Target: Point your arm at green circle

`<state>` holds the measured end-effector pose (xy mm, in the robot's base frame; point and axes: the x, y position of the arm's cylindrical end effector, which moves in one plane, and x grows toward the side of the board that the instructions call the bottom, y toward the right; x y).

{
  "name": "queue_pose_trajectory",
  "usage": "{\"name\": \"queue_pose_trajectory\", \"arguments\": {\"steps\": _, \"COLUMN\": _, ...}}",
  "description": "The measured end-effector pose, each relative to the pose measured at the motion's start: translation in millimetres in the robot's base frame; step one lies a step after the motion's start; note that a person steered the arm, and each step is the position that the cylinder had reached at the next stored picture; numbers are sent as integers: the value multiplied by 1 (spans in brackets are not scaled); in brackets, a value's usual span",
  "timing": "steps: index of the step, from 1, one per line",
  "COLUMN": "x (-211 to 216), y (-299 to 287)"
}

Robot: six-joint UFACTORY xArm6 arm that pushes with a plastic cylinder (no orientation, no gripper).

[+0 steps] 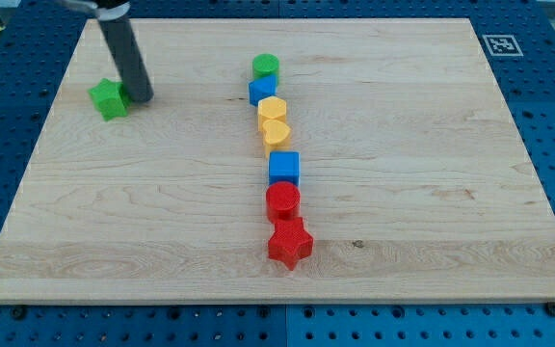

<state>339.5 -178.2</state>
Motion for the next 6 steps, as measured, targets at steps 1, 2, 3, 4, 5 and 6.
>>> {"name": "queue_pose_trajectory", "arguments": {"steps": 1, "x": -53, "y": 21}}
{"name": "queue_pose_trajectory", "arguments": {"steps": 2, "x": -75, "y": 57}}
{"name": "queue_pose_trajectory", "arguments": {"steps": 3, "x": -75, "y": 127}}
{"name": "queue_pose_trajectory", "arguments": {"steps": 4, "x": -68, "y": 204}}
{"name": "queue_pose_trajectory", "arguments": {"steps": 5, "x": -30, "y": 239}}
{"name": "queue_pose_trajectory", "arguments": {"steps": 6, "x": -29, "y": 218}}
